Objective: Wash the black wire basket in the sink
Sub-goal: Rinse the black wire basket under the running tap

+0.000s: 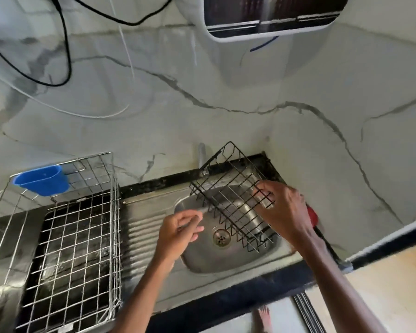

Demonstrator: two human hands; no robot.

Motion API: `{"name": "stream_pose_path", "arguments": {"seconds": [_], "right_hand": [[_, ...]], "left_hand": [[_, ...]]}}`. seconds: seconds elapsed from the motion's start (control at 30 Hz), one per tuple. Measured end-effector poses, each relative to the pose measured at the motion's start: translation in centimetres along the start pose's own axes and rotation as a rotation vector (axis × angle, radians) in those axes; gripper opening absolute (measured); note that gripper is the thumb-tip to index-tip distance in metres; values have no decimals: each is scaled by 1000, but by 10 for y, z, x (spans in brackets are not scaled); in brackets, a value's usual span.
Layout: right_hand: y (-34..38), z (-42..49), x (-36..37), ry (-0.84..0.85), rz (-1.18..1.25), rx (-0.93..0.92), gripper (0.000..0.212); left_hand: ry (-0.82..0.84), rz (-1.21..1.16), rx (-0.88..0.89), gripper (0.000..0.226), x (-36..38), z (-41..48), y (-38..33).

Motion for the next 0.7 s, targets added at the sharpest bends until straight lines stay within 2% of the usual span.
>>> {"name": "stream_pose_path", "arguments": {"seconds": [0.07, 0.13, 0.23, 0.3, 0.33, 0.4, 0.47, 0.5, 0.6, 0.7], "right_hand": [[-6, 23, 9, 65, -44, -68, 51], [-12, 44, 15, 156, -16, -114, 51], [-19, 73, 20, 323, 21, -122, 50], [-23, 91, 17, 352, 42, -165, 43], [-24, 100, 14, 352, 52, -180, 39], [-24, 115, 8, 344, 99, -211, 31], [-21, 126, 9, 373, 170, -234, 32], [-17, 129, 12, 393, 198, -246, 33], [-15, 136, 26, 464, 298, -235, 39], [-12, 136, 38, 493, 346, -219, 32]], "left_hand": [[2, -44, -103, 56, 4, 20, 18], [32, -110, -202, 65, 13, 38, 35], [26, -212, -231, 71, 25, 56, 47], [-15, -317, -220, 73, 31, 65, 47], [-32, -381, -213, 81, 34, 69, 46], [-48, -478, -216, 112, 34, 77, 46], [-54, -526, -219, 137, 30, 86, 44], [-55, -547, -208, 139, 25, 90, 44], [-31, -589, -137, 129, 11, 101, 43], [3, -541, -106, 117, 3, 105, 42]]}}
Point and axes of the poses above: each hand's wrist, its own z-axis towards the middle knuckle, its own x-axis out of the palm, y = z × x, the point moved 9 cm from there along z, towards the middle knuckle, and after that the axes turned 13 degrees about y, right-handed, at the moved point
